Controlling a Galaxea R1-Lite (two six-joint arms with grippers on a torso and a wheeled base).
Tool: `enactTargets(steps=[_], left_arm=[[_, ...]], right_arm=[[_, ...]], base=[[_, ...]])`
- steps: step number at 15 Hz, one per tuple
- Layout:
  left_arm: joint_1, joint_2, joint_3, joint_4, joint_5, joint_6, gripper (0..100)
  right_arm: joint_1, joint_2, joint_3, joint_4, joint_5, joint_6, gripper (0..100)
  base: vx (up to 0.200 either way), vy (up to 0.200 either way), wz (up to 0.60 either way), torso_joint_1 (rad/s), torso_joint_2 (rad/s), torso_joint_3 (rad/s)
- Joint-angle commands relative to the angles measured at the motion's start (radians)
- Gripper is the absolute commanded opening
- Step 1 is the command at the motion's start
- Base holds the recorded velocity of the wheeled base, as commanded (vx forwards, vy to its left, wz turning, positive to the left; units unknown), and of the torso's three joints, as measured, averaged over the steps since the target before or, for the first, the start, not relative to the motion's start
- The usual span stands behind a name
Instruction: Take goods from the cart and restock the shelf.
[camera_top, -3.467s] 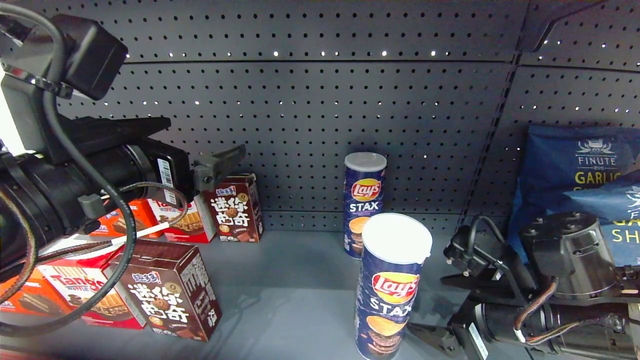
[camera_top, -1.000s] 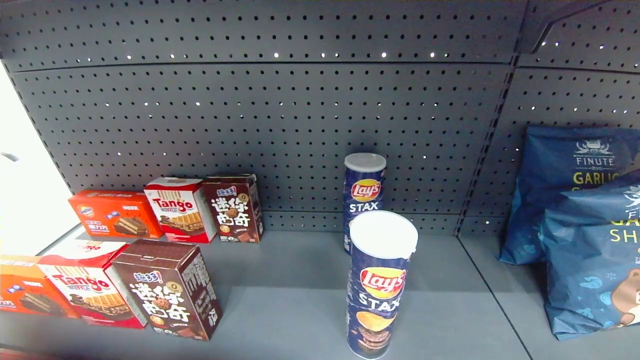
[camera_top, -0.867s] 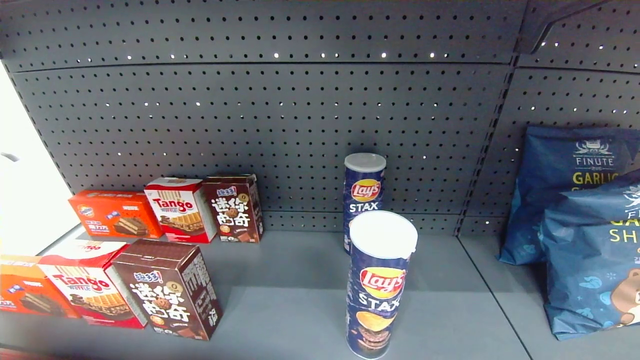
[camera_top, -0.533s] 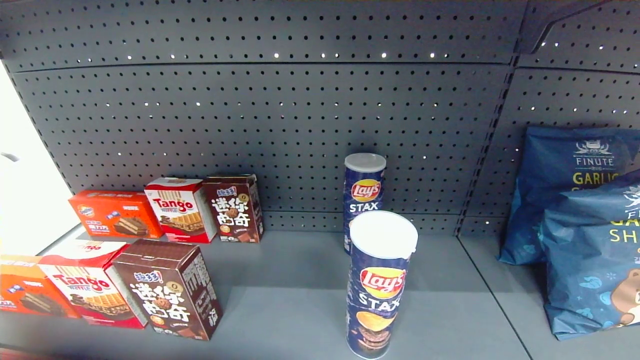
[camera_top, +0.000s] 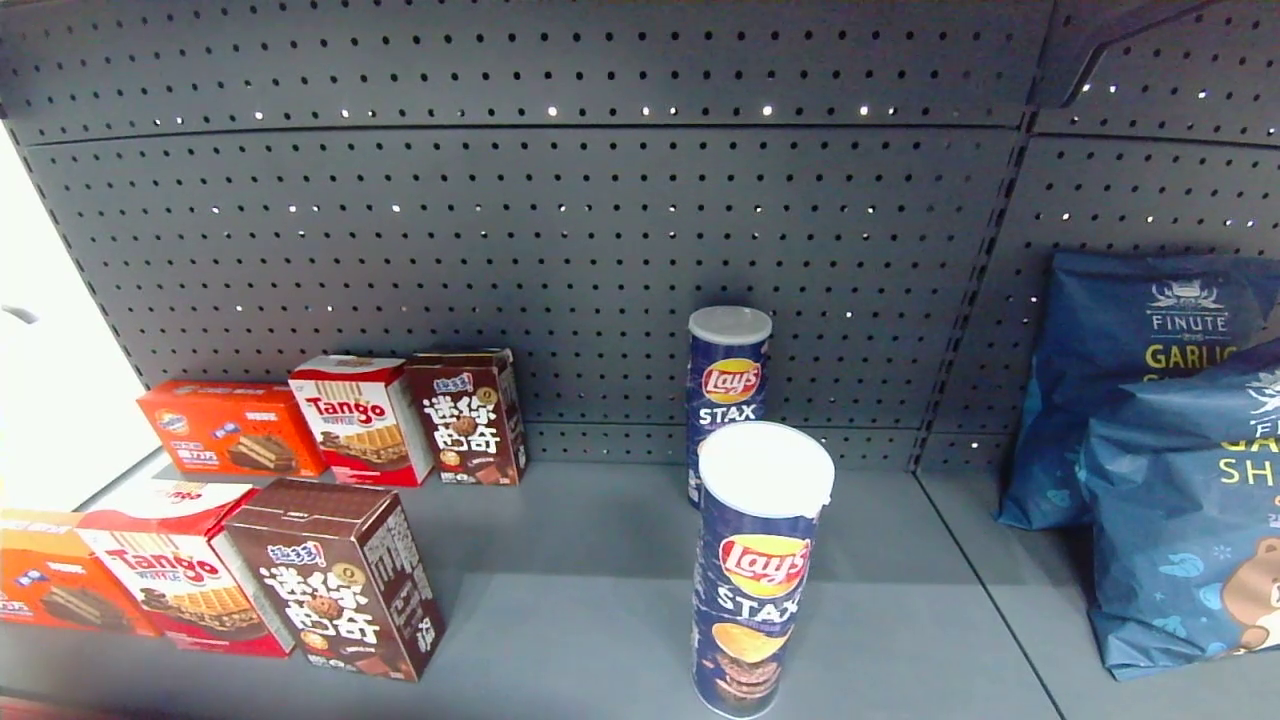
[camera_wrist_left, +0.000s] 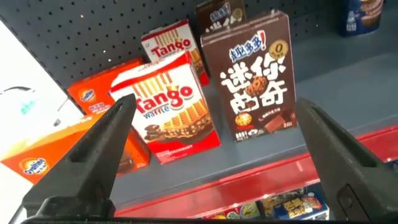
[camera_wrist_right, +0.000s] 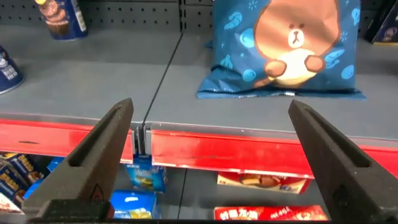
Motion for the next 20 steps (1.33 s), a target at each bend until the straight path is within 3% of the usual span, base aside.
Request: enactTargets(steps=[1, 5, 7, 9, 10, 12, 13, 14, 15, 16, 18, 20], left_arm=[[-0.009, 0.006, 0.013, -0.001, -0.003, 0.0, 100], [-0.037, 0.04, 0.002, -0.002, -0.029, 0.002, 100], [-0.063, -0.078, 0.094, 0.013, -0.035, -0.023, 100], [-0.077, -0.287, 0.114, 0.193, -0.054, -0.004, 100], [-0.071, -0.313, 0.079, 0.245, -0.054, -0.006, 100], [0.014, -0.313, 0.07, 0.269, -0.06, -0.032, 100], [0.207, -0.241, 0.074, 0.268, -0.147, -0.053, 100], [0.328, -0.212, 0.077, 0.272, -0.5, -0.075, 100], [0.382, -0.213, 0.079, 0.268, -0.623, -0.103, 100], [0.405, -0.213, 0.08, 0.26, -0.629, -0.11, 100], [0.535, -0.236, 0.079, 0.263, -0.618, -0.106, 100], [0.514, -0.284, 0.091, 0.245, -0.524, -0.115, 100]], right_arm=[[0.003, -0.018, 0.0, 0.0, 0.0, -0.001, 100], [0.003, -0.018, 0.0, 0.0, 0.0, 0.001, 100], [0.003, -0.018, 0.0, 0.0, 0.0, -0.001, 100], [0.003, -0.018, 0.0, 0.0, 0.0, -0.001, 100], [0.003, -0.018, 0.0, 0.0, 0.0, 0.001, 100], [0.003, -0.018, 0.0, 0.0, 0.0, 0.001, 100], [0.003, -0.018, 0.0, 0.0, 0.0, 0.001, 100], [0.003, -0.018, 0.0, 0.0, 0.0, 0.001, 100], [0.003, -0.018, 0.0, 0.0, 0.0, 0.001, 100], [0.003, -0.018, 0.0, 0.0, 0.0, -0.001, 100], [0.003, -0.018, 0.0, 0.0, 0.0, 0.001, 100], [0.003, -0.018, 0.0, 0.0, 0.0, 0.001, 100]], base=[[0.0, 0.0, 0.0, 0.0, 0.0, 0.0], [0.0, 0.0, 0.0, 0.0, 0.0, 0.0], [0.0, 0.0, 0.0, 0.0, 0.0, 0.0], [0.0, 0.0, 0.0, 0.0, 0.0, 0.0], [0.0, 0.0, 0.0, 0.0, 0.0, 0.0], [0.0, 0.0, 0.0, 0.0, 0.0, 0.0], [0.0, 0.0, 0.0, 0.0, 0.0, 0.0], [0.0, 0.0, 0.0, 0.0, 0.0, 0.0], [0.0, 0.0, 0.0, 0.0, 0.0, 0.0], [0.0, 0.0, 0.0, 0.0, 0.0, 0.0], [0.0, 0.0, 0.0, 0.0, 0.0, 0.0], [0.0, 0.0, 0.0, 0.0, 0.0, 0.0]])
